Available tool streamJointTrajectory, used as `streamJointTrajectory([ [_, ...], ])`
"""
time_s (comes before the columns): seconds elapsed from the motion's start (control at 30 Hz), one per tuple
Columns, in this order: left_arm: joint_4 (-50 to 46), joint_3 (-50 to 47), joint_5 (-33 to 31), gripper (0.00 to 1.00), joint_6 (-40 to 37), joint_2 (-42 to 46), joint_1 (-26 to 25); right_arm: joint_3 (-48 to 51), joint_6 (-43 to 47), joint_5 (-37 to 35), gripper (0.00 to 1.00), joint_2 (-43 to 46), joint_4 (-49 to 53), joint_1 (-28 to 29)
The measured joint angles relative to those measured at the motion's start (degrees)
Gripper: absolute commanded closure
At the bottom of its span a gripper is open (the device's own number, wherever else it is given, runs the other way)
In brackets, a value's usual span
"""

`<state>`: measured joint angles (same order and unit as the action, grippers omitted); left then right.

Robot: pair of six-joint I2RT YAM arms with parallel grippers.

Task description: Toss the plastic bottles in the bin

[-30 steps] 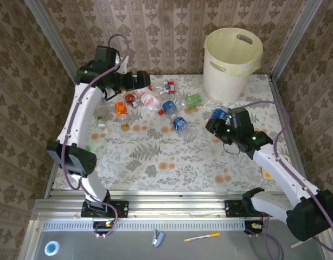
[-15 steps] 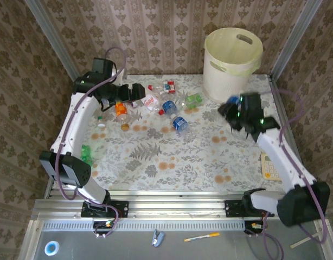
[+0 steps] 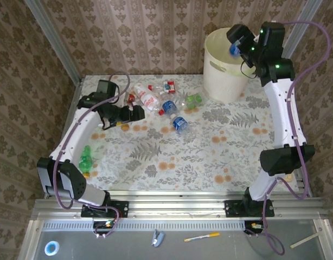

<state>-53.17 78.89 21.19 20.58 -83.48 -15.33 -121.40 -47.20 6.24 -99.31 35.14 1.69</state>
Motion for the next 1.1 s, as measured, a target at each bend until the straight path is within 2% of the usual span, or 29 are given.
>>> streamJointTrajectory([
  [0.2,1.01,-3.91,-0.11,0.0,0.39,0.0,-0.76,8.0,1.27,1.95,0.0,3.41,1.16,-0.11],
  [0.4,0.79,-5.44,-1.16,0.0,0.81,-0.02,-1.38,20.02,3.04,4.07,0.0,15.43,1.36,-0.11],
  [0.57,-0.15,-5.42,-2.49,0.0,1.18,-0.15,-0.15,26.12,3.93,6.69,0.0,21.99,1.16,-0.11],
  [0.73,-2.38,-5.4,-5.14,0.0,1.73,-0.2,3.3,31.12,4.11,9.09,0.0,24.41,1.18,-0.04],
  [1.1,-6.71,-5.9,-11.91,0.0,1.86,1.38,14.69,36.85,5.07,12.72,0.0,27.5,1.16,0.83],
])
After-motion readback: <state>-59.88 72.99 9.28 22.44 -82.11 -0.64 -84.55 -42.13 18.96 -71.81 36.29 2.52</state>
